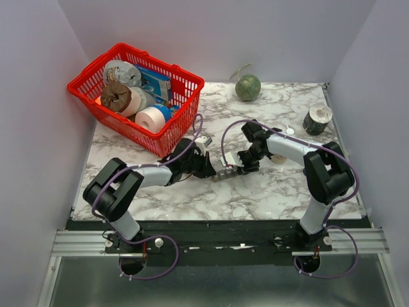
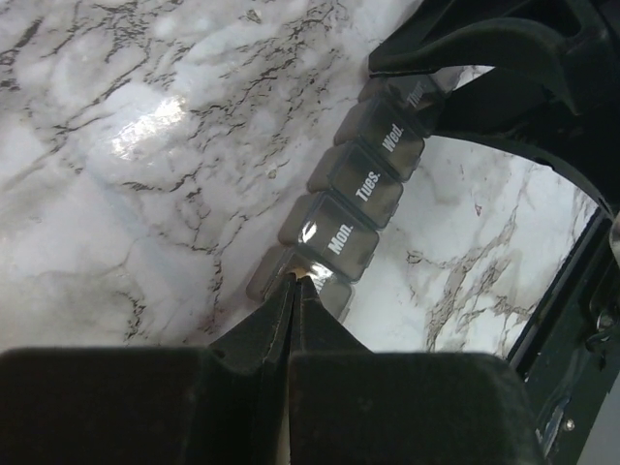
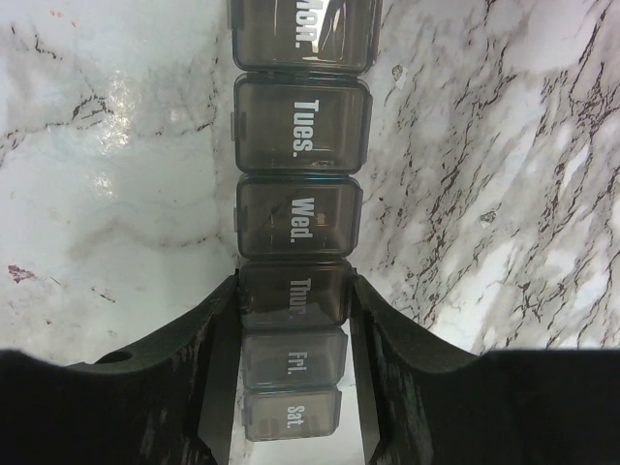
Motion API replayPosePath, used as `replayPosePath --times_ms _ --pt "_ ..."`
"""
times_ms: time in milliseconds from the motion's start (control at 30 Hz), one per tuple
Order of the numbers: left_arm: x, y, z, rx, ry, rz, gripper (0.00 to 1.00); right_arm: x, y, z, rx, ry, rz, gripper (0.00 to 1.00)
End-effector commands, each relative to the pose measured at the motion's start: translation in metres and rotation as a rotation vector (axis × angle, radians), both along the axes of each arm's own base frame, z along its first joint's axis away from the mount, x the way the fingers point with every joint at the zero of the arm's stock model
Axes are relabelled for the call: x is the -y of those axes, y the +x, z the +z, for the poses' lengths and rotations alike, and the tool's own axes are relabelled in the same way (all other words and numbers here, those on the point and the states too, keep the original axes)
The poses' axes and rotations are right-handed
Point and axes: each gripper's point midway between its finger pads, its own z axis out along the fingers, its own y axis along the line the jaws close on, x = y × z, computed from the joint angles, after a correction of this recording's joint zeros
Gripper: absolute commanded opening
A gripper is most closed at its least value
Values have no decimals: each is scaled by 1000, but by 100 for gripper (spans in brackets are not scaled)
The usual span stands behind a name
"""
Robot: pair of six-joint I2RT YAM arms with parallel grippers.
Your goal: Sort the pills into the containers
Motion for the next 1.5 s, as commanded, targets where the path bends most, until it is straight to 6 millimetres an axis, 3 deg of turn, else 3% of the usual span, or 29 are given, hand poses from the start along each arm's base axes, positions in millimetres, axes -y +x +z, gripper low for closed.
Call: replayPosePath --times_ms 0,200,467,633,900,1000,1167,1233,1300,1467 --pt "0 -12 -15 -63 57 -44 5 2 -2 -14 -23 -39 -11 37" --pt "0 -12 -4 -42 61 -46 5 1 -1 -14 -24 -41 -15 37" --pt "14 -2 51 40 -61 -34 6 3 -1 -15 -20 -47 -18 38" --pt "16 3 65 63 -58 -35 6 3 0 -15 -17 -49 -19 38" --pt "11 -8 36 -32 26 -64 5 3 0 -16 -20 -51 -23 38" --pt "12 -19 17 -87 65 -92 4 3 1 -16 -18 -53 -27 38" --pt "4 -29 -36 -206 191 -84 4 3 2 -16 -19 -58 -32 38" --pt "1 -25 -42 -201 214 -64 3 5 2 -17 -20 -64 -32 38" --pt "0 -25 -39 -188 208 -63 3 5 1 -17 -20 -66 -33 38" --pt "8 -19 5 -91 127 -69 6 5 4 -17 -19 -67 -39 38"
